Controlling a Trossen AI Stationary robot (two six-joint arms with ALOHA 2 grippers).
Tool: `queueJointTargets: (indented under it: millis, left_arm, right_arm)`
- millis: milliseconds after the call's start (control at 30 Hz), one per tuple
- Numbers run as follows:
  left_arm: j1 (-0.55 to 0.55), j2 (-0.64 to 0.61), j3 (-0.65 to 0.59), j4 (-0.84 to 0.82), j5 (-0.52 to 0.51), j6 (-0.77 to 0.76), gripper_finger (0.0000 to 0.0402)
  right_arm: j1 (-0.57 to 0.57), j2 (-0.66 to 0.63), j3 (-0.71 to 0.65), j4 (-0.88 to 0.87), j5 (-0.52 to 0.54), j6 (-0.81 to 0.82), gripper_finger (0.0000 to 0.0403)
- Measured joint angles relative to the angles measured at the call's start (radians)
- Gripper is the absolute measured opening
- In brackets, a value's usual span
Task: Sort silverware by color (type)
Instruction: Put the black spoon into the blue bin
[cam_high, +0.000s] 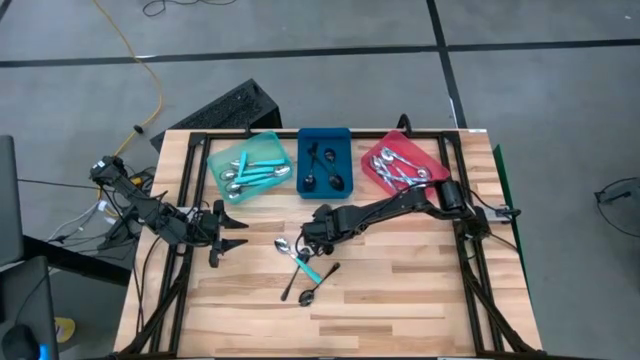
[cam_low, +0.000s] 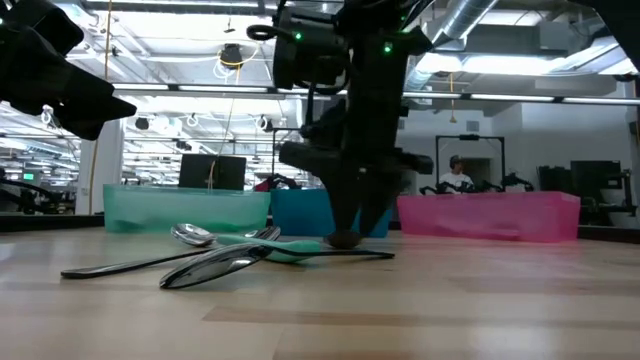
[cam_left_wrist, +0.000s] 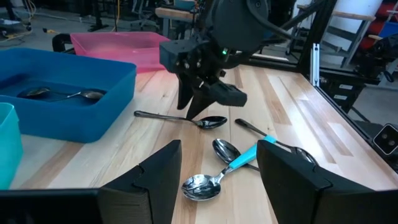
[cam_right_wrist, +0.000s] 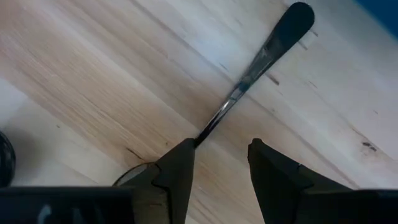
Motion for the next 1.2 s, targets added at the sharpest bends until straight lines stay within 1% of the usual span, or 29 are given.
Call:
queueJointTargets:
  millis: [167, 400, 600, 800, 967, 1200]
  left_arm:
    - [0.0, 0.0, 0.0, 0.0, -0.001, 0.007, 0.0194]
    - [0.0, 0.0, 0.0, 0.0, -0.013, 0.003, 0.0194]
    - [0.0, 0.0, 0.0, 0.0, -0.012, 0.0, 0.0194]
    - [0.0, 0.0, 0.0, 0.0, -0.015, 0.001, 0.0194]
    - [0.0, 0.0, 0.0, 0.0, -0.018, 0.001, 0.0194]
    - [0.0, 0.0, 0.0, 0.0, -0.019, 0.001, 0.0194]
  right_arm:
    - [0.0, -0.003, -0.019, 0.035, -0.007, 0.003, 0.0175]
    - [-0.001, 0.0, -0.025, 0.173, -0.007, -0.028, 0.0162]
    - [-0.002, 0.0, -0.025, 0.169, -0.005, -0.052, 0.0148]
    - [0.012, -0.016, -0.01, 0.189, 0.06, -0.054, 0.0141]
    - [0.011, -0.016, -0.007, 0.197, 0.062, -0.053, 0.0141]
    - [0.01, -0.016, -0.027, 0.199, 0.071, -0.002, 0.0141]
